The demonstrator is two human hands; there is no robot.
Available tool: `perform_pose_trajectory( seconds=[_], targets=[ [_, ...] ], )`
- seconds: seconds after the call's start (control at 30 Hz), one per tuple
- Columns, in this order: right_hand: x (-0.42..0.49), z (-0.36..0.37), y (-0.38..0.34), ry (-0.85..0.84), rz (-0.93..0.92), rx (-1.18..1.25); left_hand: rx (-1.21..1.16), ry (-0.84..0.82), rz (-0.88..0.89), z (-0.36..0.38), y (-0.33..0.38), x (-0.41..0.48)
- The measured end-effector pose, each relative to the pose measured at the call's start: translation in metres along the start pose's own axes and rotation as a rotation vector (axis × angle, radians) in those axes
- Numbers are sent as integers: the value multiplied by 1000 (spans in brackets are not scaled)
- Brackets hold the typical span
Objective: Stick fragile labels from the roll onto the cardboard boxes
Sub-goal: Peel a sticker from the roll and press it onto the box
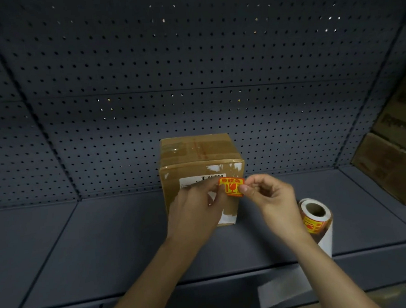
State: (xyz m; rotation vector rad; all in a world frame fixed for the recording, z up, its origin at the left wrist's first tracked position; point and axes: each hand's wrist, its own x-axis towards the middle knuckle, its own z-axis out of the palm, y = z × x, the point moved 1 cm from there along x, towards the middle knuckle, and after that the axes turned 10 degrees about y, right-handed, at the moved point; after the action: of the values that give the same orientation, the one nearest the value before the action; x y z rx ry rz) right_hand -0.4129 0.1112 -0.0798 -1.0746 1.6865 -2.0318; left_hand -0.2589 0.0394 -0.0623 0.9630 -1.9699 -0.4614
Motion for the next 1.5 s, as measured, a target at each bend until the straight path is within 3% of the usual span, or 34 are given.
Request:
perform_pose_trajectory(
  seconds=[0.23,0.37,0.47,0.67,1.07,1.33,1.5],
  targets=[
    [8,-8,3,-6,-15,-4,128,187,87,-15,-6,5],
    [18,-8,5,-14,-13,-1,148,333,297,-16,-13,15],
    [23,-2,6,-22,0,18,210,351,390,-11,-15,26],
    [30,3,9,-28,3,20,379,189,333,5,-16,44],
    [36,10,16,60,3,9,381,280,274,22,-23,50],
    [40,4,23,109,-37,-138,348,276,252,27,-27,53],
    [44,-4,23,51,-17,-81,329,301,256,26,-25,53]
  ],
)
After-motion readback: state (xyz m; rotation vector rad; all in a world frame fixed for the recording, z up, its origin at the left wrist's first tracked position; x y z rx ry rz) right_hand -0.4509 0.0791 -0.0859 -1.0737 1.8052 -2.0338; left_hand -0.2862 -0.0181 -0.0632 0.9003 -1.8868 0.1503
